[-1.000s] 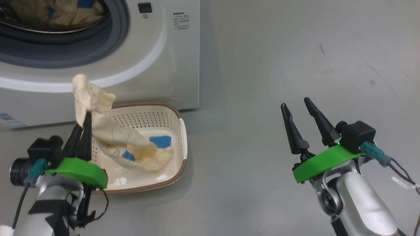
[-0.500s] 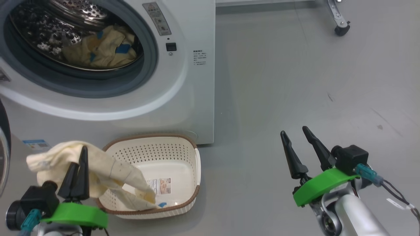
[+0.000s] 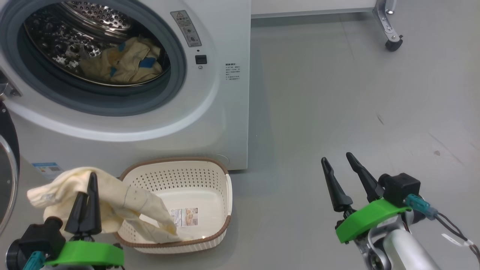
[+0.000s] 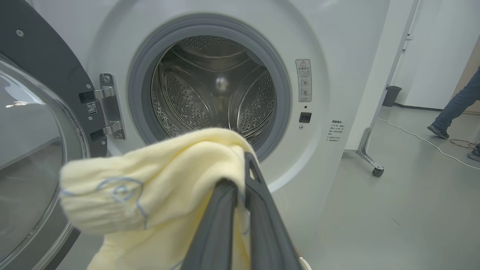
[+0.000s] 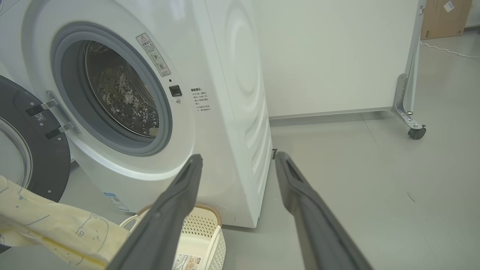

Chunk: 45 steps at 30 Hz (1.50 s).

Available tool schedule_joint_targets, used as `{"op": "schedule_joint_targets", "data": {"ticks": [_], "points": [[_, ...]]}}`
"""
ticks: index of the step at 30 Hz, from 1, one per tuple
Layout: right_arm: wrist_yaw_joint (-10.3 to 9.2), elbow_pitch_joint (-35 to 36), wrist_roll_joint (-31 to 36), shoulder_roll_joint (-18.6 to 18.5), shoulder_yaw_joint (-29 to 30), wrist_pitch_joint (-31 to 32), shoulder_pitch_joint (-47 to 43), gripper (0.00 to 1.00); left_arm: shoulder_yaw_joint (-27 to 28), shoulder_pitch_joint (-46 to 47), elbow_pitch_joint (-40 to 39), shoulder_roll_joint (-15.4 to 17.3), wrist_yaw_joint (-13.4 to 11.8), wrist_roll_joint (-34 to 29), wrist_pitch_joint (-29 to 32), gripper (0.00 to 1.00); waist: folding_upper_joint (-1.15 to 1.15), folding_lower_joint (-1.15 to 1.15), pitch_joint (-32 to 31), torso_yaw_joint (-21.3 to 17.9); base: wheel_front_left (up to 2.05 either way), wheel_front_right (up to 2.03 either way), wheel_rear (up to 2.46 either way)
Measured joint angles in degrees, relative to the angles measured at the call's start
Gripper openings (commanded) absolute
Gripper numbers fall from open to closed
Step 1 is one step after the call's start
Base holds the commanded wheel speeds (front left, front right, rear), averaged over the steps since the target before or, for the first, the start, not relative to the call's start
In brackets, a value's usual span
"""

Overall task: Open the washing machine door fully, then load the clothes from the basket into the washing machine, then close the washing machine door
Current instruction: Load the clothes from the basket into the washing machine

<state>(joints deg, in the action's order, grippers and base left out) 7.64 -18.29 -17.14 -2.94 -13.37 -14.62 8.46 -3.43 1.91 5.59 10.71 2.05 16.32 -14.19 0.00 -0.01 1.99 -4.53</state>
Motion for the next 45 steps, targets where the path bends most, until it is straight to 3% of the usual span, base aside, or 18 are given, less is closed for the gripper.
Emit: {"op": "schedule_joint_targets", "data": {"ticks": [11,18,34,39,40,45], "points": [[0.00,0.5,0.0,0.0,0.0,0.0,0.2,1.00,3.4,1.1,-0.6,-0.9,2.1,-2.4,0.0,0.00,0.00,0.00,2.9,-1.0,0.00,0.00,0.00],[0.00,1.4,0.0,0.0,0.0,0.0,2.2,1.00,3.9,7.5,-0.4,0.3,3.0,-4.7,0.0,0.00,0.00,0.01,7.5,-2.1,0.00,0.00,0.00],[0.00,5.2,-1.6,0.0,-0.1,0.0,9.9,1.00,4.0,37.8,8.7,11.8,5.0,-5.3,2.8,0.00,-0.01,0.02,24.2,-6.7,0.00,0.00,0.00],[0.00,6.5,-3.5,0.0,-0.4,0.0,11.5,1.00,0.4,48.9,12.3,15.7,5.1,-5.1,4.9,0.00,-0.01,0.03,29.2,-8.2,0.00,0.00,0.00],[0.00,6.9,-4.2,0.0,-1.1,0.0,12.2,1.00,-2.2,54.6,14.4,18.0,5.3,-5.1,5.8,0.00,-0.01,0.03,31.7,-8.9,0.00,0.00,0.00],[0.00,8.0,-6.2,0.0,-2.2,0.0,13.7,1.00,-9.4,65.7,18.3,22.6,5.5,-3.6,7.0,0.00,-0.01,0.03,36.6,-10.4,0.00,0.00,0.00]]}}
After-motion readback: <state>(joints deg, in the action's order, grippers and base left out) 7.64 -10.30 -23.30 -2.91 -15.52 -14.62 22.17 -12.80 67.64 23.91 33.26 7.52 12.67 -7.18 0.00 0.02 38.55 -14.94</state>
